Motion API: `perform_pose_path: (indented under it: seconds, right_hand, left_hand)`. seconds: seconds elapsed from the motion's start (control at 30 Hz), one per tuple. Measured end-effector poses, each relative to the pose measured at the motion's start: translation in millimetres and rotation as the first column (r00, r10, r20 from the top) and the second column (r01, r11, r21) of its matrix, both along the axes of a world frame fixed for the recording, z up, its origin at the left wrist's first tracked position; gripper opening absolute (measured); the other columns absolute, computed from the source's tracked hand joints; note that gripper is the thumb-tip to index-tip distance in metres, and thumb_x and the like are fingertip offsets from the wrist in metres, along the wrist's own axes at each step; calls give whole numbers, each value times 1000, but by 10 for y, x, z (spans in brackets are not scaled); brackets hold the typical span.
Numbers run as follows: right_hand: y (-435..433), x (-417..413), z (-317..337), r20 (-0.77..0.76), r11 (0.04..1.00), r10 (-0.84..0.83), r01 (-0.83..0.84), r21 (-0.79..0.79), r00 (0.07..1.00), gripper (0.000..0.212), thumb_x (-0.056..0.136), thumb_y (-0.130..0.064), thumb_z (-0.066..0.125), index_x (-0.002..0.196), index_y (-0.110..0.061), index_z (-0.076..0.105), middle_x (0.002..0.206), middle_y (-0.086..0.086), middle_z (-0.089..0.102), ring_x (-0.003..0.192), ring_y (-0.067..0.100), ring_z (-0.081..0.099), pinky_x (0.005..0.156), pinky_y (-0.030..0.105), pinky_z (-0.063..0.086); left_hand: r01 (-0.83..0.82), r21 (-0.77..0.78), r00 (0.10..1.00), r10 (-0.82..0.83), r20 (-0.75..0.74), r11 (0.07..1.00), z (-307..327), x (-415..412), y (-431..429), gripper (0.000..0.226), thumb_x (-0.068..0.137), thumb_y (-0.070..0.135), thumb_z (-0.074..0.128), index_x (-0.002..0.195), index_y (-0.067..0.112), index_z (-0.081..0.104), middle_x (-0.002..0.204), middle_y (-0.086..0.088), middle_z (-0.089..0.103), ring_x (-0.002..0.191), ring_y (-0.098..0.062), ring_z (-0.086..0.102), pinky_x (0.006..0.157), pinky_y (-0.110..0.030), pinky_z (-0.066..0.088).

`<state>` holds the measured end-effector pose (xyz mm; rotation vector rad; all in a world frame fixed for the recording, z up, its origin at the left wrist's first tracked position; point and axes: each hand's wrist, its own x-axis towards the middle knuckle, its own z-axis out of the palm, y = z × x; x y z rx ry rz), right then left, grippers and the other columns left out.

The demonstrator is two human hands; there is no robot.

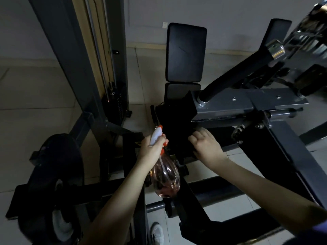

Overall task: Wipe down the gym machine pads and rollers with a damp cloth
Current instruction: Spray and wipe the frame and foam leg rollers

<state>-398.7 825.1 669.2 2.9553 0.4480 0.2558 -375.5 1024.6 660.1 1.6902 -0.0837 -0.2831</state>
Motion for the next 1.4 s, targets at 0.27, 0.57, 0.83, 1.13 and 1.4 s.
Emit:
perform_pose_path:
  seconds: [0.27, 0.57, 0.83, 1.13, 1.4]
  right_hand:
    - [-224, -186, 365, -811, -598, -220, 582, 551, 542, 20, 97, -26, 49, 108, -11, 56, 83, 10, 59, 62, 23, 55, 39, 23, 40]
    - [-491, -321, 397, -801, -915, -56, 290, 279, 596, 39, 102, -36, 28, 93, -15, 59, 82, 3, 59, 65, 17, 52, 65, 26, 41]
    - [-512, -276, 355, -730, -926, -59, 235, 294, 681, 38, 99, -30, 30, 107, -14, 63, 93, 7, 67, 74, 22, 65, 66, 33, 50]
    - [-522, -170, 329, -733, -901, -66, 275, 335, 677, 37, 97, -30, 31, 114, -14, 60, 96, 8, 65, 80, 25, 62, 63, 35, 50]
    - [-438, -142, 331, -762, -870, -65, 337, 359, 644, 30, 98, -29, 34, 103, -14, 60, 89, 6, 65, 74, 23, 62, 59, 31, 47]
  left_hand:
    - [163, 119, 980, -175, 97, 979, 11, -142, -286, 9, 92, 20, 58, 96, 15, 66, 91, -6, 70, 84, -15, 67, 79, -33, 53]
    - [276, 450, 860, -427, 278, 849, 353, -61, -733, 26, 88, 25, 51, 73, 4, 48, 62, -8, 50, 55, -27, 49, 51, -35, 36]
    - [254, 529, 848, -449, 281, 810, 447, 35, -905, 33, 86, 18, 51, 59, 12, 33, 57, -4, 39, 52, -25, 36, 49, -31, 27]
    - [177, 495, 882, -360, 304, 851, 276, -51, -718, 29, 86, 21, 50, 61, 9, 39, 53, -2, 40, 45, -21, 36, 46, -28, 25]
    - [34, 547, 922, -237, 306, 837, 220, -184, -546, 35, 87, 14, 53, 57, 12, 35, 54, -6, 41, 48, -26, 39, 48, -30, 26]
